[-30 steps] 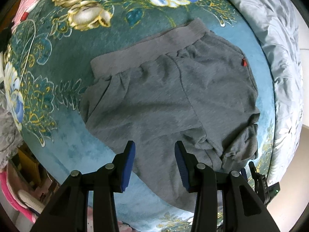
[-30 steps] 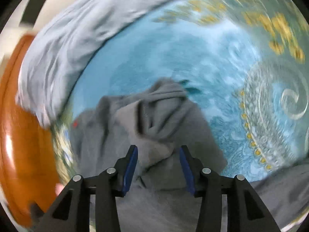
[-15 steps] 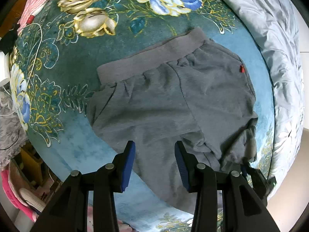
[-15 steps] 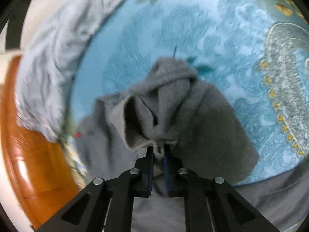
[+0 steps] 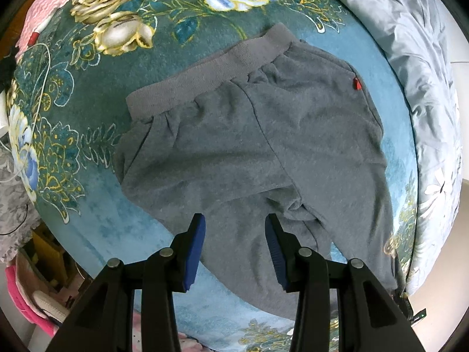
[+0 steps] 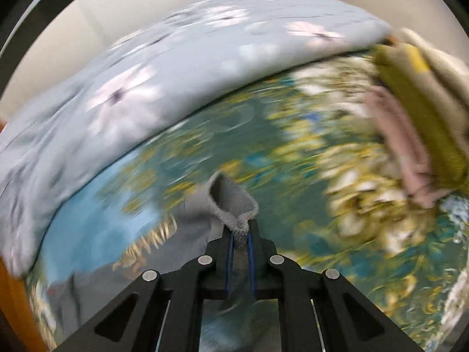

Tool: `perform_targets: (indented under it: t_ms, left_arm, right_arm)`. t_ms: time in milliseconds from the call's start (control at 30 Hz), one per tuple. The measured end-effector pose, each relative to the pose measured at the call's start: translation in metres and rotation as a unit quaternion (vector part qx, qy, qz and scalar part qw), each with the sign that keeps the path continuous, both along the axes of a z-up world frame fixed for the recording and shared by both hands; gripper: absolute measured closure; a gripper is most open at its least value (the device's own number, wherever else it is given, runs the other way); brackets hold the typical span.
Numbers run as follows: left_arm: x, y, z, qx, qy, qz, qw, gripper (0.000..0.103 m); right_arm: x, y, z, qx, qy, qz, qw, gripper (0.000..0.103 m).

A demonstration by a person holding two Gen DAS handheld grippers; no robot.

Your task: Fold clothes

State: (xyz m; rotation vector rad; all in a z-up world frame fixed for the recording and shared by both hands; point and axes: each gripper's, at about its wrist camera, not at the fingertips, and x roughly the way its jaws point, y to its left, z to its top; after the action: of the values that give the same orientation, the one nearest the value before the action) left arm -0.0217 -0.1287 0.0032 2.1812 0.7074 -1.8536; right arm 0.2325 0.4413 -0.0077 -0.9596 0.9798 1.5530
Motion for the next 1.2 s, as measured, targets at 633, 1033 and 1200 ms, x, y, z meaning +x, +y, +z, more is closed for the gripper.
perform_targets:
  t_ms: [633, 1033, 1200]
  left_arm:
    - [0.021, -0.045, -0.006, -0.023, 0.002, 0.043, 0.9988, 0.06]
    - [0.049, -0.111, -0.014, -0.059, -0.017, 0.115, 0.9915, 0.06]
    - [0.049, -0.125, -0.028, -0.056, -0.021, 0.132, 0.9895, 0.06]
  right_arm:
    - [0.116, -0.059, -0.025, -0.113, 0.083, -0.1, 0.985, 0.071]
    - [0.135, -0.157, -0.097, -0.254, 0.131, -0.212, 0.935, 0.094]
    - [0.158, -0.139, -0.067, -0.214, 0.074, -0.255, 0.94, 0.097]
